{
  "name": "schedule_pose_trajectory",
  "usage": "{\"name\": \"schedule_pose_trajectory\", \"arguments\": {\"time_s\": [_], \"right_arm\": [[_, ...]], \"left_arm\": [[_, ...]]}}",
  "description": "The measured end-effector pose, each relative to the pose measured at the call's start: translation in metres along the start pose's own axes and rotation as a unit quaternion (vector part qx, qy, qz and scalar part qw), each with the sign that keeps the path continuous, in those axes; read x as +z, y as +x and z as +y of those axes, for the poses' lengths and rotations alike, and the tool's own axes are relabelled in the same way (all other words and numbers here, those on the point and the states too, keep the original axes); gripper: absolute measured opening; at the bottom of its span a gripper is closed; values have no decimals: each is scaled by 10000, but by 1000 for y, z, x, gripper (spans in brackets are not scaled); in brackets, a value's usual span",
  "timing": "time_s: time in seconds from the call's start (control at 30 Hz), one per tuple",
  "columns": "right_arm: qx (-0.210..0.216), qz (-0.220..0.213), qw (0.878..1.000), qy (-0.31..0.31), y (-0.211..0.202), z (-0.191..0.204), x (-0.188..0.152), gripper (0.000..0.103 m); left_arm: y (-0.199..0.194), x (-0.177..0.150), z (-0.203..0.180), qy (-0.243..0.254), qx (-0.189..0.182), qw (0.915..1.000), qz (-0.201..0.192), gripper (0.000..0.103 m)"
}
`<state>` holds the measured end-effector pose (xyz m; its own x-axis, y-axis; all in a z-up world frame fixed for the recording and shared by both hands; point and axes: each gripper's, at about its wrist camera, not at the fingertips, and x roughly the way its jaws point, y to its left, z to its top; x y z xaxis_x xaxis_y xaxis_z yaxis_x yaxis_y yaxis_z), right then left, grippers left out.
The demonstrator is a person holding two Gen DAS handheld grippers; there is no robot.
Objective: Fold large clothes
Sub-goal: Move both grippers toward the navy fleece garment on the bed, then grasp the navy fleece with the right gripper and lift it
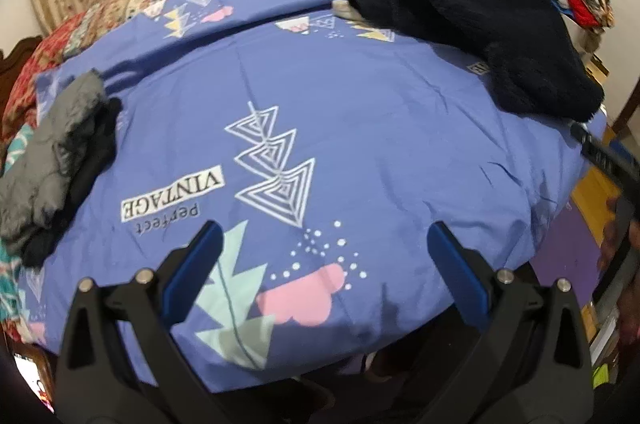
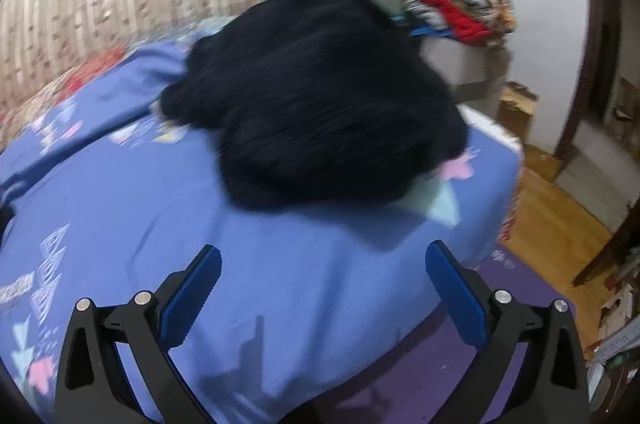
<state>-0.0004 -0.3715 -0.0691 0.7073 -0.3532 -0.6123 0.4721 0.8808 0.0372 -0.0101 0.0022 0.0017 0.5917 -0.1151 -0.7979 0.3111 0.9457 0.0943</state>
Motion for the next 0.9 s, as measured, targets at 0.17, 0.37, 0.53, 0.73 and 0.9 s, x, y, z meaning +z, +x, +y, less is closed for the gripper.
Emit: {"name": "schedule_pose_trajectory", "arguments": {"time_s": [0.17,0.37,0.53,0.73,0.9], "right_arm": [[-104,-164,9954,942,9,-49,15,112],[218,316,9930,1116,41,-58,32,80],[1171,388,9882,908,37,-36,58,32],[1759,-224,9837,309,-12,10,95,30],[1909,-237,9810,267,-15,29,104,30]], "left_arm": [[-3,7,-8,260,-59,9993,-260,99],[10,8,-11,396,-392,9984,-49,99],[-8,16,13,23,-1135,9922,-512,99],[-87,28,71,-363,-3481,9174,-1897,98],[-164,17,108,17,-4679,8320,-2982,98]]}}
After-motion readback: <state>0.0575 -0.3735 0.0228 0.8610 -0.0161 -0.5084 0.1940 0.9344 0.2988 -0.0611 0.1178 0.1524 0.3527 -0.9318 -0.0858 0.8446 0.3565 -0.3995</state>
